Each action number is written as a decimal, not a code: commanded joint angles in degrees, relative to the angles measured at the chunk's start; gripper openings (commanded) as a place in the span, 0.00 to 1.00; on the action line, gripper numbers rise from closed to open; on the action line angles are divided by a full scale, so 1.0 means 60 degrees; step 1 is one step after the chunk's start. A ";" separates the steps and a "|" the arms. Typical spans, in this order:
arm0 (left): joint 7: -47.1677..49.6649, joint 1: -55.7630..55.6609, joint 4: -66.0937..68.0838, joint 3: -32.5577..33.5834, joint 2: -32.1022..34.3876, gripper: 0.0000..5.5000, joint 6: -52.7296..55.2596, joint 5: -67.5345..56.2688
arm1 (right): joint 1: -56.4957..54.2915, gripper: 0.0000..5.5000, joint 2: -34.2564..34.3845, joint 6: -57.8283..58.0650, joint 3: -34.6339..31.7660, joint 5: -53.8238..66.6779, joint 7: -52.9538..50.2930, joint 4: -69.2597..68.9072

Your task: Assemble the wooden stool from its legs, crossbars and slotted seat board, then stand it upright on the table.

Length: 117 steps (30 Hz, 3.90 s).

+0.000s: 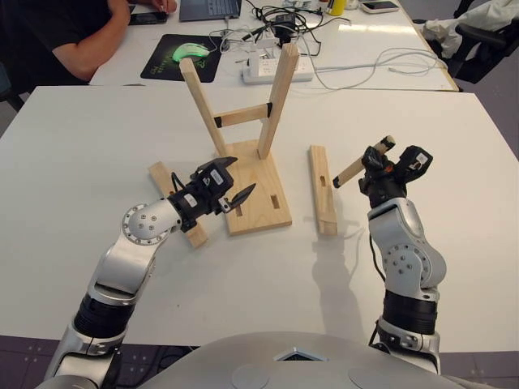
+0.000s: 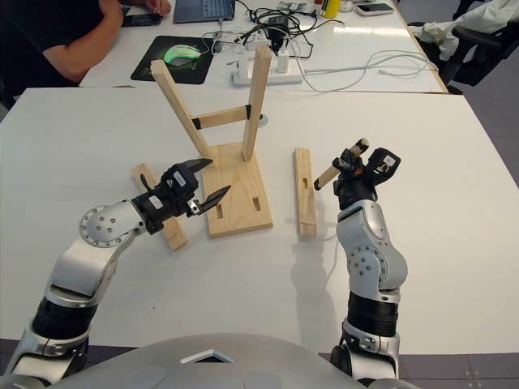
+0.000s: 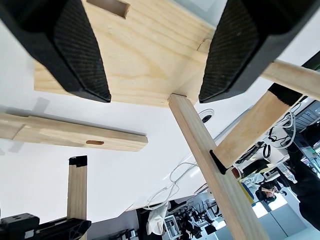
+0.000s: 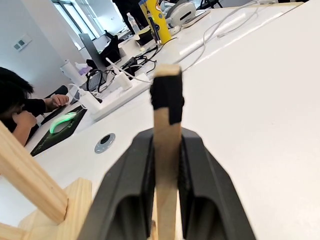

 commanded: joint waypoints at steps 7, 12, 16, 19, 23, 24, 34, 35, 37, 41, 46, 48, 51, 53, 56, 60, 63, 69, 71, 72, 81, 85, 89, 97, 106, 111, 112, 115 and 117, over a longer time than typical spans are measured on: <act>0.0087 -0.0403 0.0187 -0.0146 -0.0223 0.60 -0.0101 0.0121 | -0.0988 0.08 0.0541 -0.0489 -0.0271 0.0010 0.1081 0.1351; 0.0113 -0.0431 0.0206 -0.0082 -0.0237 0.60 -0.0131 0.0131 | -0.0935 0.08 0.0544 -0.0459 -0.0279 -0.0163 0.1261 0.1427; 0.0180 -0.0383 0.0198 -0.0055 -0.0233 0.60 -0.0147 0.0148 | -0.0924 0.08 0.0496 -0.0384 -0.0299 -0.0223 0.1364 0.1484; 0.0214 -0.0362 0.0148 -0.0055 -0.0229 0.60 -0.0120 0.0148 | -0.0869 0.08 0.0532 -0.0301 -0.0278 -0.0284 0.1409 0.1461; 0.0207 -0.0401 0.0115 -0.0065 -0.0225 0.60 -0.0089 0.0132 | -0.0692 0.08 0.0552 -0.0239 -0.0253 -0.0402 0.1418 0.1319; 0.0209 -0.0387 0.0081 -0.0055 -0.0221 0.60 -0.0073 0.0123 | -0.0658 0.08 0.0553 -0.0215 -0.0257 -0.0405 0.1424 0.1289; 0.0173 -0.0319 -0.0015 -0.0015 -0.0172 0.60 -0.0033 0.0092 | -0.0314 0.08 0.0575 -0.0143 -0.0141 -0.0685 0.1527 0.1156; 0.0171 -0.0319 -0.0026 0.0002 -0.0161 0.60 -0.0026 0.0089 | -0.0301 0.08 0.0566 -0.0146 -0.0123 -0.0716 0.1546 0.1164; 0.0155 -0.0333 -0.0026 0.0015 -0.0146 0.60 -0.0027 0.0081 | -0.0206 0.08 0.0606 -0.0209 -0.0049 -0.0827 0.1606 0.1186; 0.0107 -0.0403 -0.0049 0.0019 -0.0129 0.60 0.0010 0.0051 | 0.0199 0.08 0.0555 -0.0530 0.0315 -0.1396 0.1768 0.1054; 0.0085 -0.0419 -0.0116 -0.0019 -0.0138 0.60 0.0079 0.0035 | 0.0602 0.08 0.0167 -0.0947 0.1678 -0.3011 0.2010 0.0420; 0.0081 -0.0451 -0.0131 -0.0028 -0.0151 0.60 0.0118 0.0024 | 0.0809 0.08 0.0048 -0.1021 0.2115 -0.3606 0.2037 0.0229; 0.0125 -0.0461 -0.0274 -0.0055 -0.0187 0.60 0.0238 0.0016 | 0.1027 0.08 -0.0020 -0.0902 0.2380 -0.4183 0.1946 0.0243; 0.0165 -0.0428 -0.0383 -0.0059 -0.0209 0.60 0.0313 0.0015 | 0.1079 0.08 -0.0095 -0.1022 0.2396 -0.4334 0.2122 0.0399; 0.0213 -0.0383 -0.0484 -0.0051 -0.0236 0.60 0.0386 0.0022 | 0.1236 0.08 -0.0452 -0.1735 0.2528 -0.4722 0.2681 0.0624; 0.0256 -0.0295 -0.0587 -0.0058 -0.0249 0.60 0.0446 0.0039 | 0.1544 0.08 -0.0601 -0.2495 0.2400 -0.4852 0.3182 0.1212; 0.0250 -0.0337 -0.0605 -0.0090 -0.0266 0.60 0.0471 0.0038 | 0.1574 0.08 -0.0572 -0.3101 0.2189 -0.4706 0.3516 0.1760; 0.0196 -0.0462 -0.0555 -0.0046 -0.0267 0.60 0.0415 0.0022 | 0.2099 0.08 -0.0505 -0.4172 0.1773 -0.4272 0.4312 0.2935; 0.0183 -0.0471 -0.0581 0.0021 -0.0236 0.60 0.0421 0.0014 | 0.2226 0.08 -0.0619 -0.4467 0.1851 -0.4398 0.4558 0.3064; 0.0185 -0.0470 -0.0591 0.0056 -0.0224 0.60 0.0424 0.0011 | 0.2249 0.08 -0.0662 -0.4596 0.1895 -0.4470 0.4649 0.3129; 0.0162 -0.0509 -0.0586 0.0109 -0.0207 0.60 0.0401 0.0013 | 0.2638 0.08 -0.0745 -0.5061 0.1924 -0.4561 0.4919 0.3412; 0.0124 -0.0541 -0.0573 0.0117 -0.0199 0.60 0.0384 -0.0011 | 0.2716 0.08 -0.0751 -0.5217 0.1836 -0.4486 0.4995 0.3669; 0.0069 -0.0582 -0.0529 0.0125 -0.0168 0.60 0.0344 -0.0035 | 0.2824 0.08 -0.0721 -0.5353 0.1850 -0.4513 0.5053 0.3932; 0.0059 -0.0799 -0.0285 0.0139 -0.0171 0.60 0.0271 -0.0051 | 0.2342 0.08 -0.0752 -0.5230 0.2160 -0.4878 0.4910 0.4034; 0.0050 -0.0831 -0.0191 0.0136 -0.0121 0.60 0.0193 -0.0083 | 0.1999 0.08 -0.0688 -0.4935 0.2257 -0.4954 0.4717 0.3622; 0.0026 -0.0807 -0.0131 0.0134 -0.0092 0.60 0.0125 -0.0080 | 0.1972 0.08 -0.0697 -0.5053 0.2275 -0.5029 0.4666 0.3432; 0.0009 -0.0814 -0.0108 0.0122 -0.0083 0.60 0.0102 -0.0079 | 0.1991 0.08 -0.0685 -0.5066 0.2270 -0.5027 0.4649 0.3346; -0.0078 -0.0871 0.0001 0.0114 -0.0050 0.60 0.0019 -0.0096 | 0.2035 0.08 -0.0629 -0.5112 0.2256 -0.5045 0.4564 0.3127; -0.0148 -0.0896 0.0070 0.0125 -0.0023 0.60 -0.0038 -0.0106 | 0.2048 0.14 -0.0581 -0.5114 0.2277 -0.5075 0.4501 0.3080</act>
